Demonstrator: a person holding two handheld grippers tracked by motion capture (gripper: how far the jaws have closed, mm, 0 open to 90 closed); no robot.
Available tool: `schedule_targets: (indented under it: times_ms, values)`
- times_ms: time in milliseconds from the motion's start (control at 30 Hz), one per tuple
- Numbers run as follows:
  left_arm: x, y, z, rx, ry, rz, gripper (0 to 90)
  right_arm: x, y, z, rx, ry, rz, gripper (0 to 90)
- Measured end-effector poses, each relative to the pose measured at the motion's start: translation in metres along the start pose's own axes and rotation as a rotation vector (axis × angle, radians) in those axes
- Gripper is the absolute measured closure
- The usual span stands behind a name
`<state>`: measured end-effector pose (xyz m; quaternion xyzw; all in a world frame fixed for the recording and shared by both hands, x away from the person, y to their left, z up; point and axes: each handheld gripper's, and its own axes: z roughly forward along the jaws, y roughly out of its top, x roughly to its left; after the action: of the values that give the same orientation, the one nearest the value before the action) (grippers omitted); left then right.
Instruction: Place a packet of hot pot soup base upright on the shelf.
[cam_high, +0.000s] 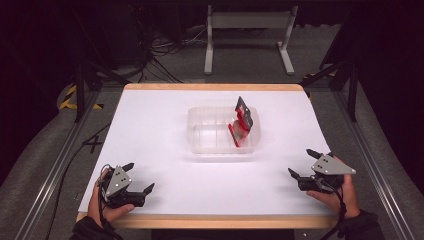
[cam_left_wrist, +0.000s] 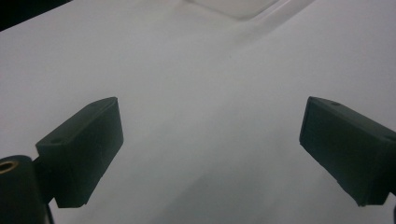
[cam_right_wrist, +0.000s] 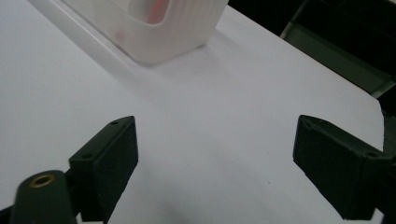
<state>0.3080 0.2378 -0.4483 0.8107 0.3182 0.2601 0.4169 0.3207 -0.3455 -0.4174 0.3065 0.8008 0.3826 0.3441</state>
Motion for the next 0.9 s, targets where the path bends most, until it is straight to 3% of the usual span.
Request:
schedule_targets:
  times_ms: [467, 767, 900]
  values:
    - [0.009, -0.003, -0.004, -0.035, 0.014, -0.031, 6.5, 0.0, -0.026, -0.013, -0.017, -0.052, 0.085, 10.3]
    - [0.013, -0.004, -0.006, -0.065, 0.043, -0.098, 6.3, -0.001, -0.026, -0.016, -0.055, -0.069, 0.127, 10.5]
    - [0.014, -0.005, -0.006, -0.073, 0.049, -0.119, 6.4, -0.001, -0.026, -0.016, -0.056, -0.074, 0.122, 10.5]
